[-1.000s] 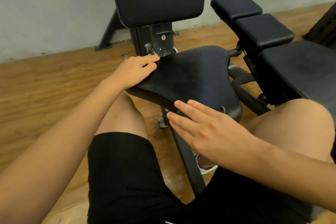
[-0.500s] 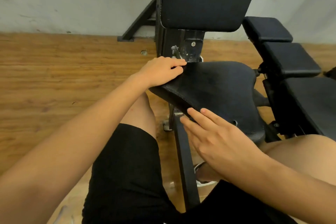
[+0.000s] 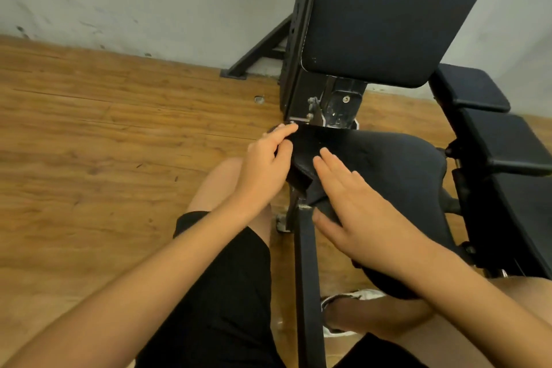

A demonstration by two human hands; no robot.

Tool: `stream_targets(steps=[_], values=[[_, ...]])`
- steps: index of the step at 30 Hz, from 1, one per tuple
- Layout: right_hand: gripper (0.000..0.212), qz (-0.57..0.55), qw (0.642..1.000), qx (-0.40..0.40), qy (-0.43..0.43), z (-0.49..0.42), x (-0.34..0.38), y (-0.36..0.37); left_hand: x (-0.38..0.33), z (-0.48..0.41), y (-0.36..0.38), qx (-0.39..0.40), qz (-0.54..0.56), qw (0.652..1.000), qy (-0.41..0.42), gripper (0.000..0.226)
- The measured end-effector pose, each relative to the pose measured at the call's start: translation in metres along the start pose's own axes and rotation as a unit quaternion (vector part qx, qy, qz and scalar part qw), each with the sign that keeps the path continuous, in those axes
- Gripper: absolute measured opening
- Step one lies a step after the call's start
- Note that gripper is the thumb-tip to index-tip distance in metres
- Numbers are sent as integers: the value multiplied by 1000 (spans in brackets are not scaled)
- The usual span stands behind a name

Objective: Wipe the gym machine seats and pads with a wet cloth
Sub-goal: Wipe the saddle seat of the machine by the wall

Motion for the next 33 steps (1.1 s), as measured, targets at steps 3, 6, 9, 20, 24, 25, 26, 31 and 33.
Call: stream_targets(steps=[3, 6, 9, 20, 24, 25, 26, 31, 33], values=[[91, -81, 996, 46, -4, -4, -8, -5, -5, 46, 0, 14, 51, 998, -26, 43], [93, -187, 977, 100, -15, 3, -15, -8, -19, 89, 19, 72, 70, 994, -47, 56], [79, -249, 959, 139, 0, 14, -36, -19, -32, 118, 35, 98, 99, 988, -73, 64], [61, -150, 987, 54, 25, -15, -110, 3, -51, 127, 55, -98, 166, 973, -124, 55], [60, -158, 986, 38, 25, -17, -108, -1, -60, 149, 56, -144, 170, 968, -117, 47], [58, -157, 987, 37, 25, -17, -107, -2, -61, 159, 58, -143, 178, 965, -129, 47], [55, -157, 987, 37, 24, -17, -107, -1, -60, 171, 62, -136, 190, 961, -149, 48], [56, -156, 987, 37, 19, -16, -109, -1, -57, 209, 81, -98, 236, 944, -208, 80], [56, -155, 987, 40, 18, -15, -109, 1, -61, 205, 81, -98, 228, 948, -199, 75]])
Point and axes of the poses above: each hand's wrist, its own z-axis away from the middle knuckle, its own y-axis out of the palm, x = y × z, the point moved 9 cm from there along -z, towards the middle knuckle, and after that the axes turned 11 degrees about -x, right-handed, at the moved point
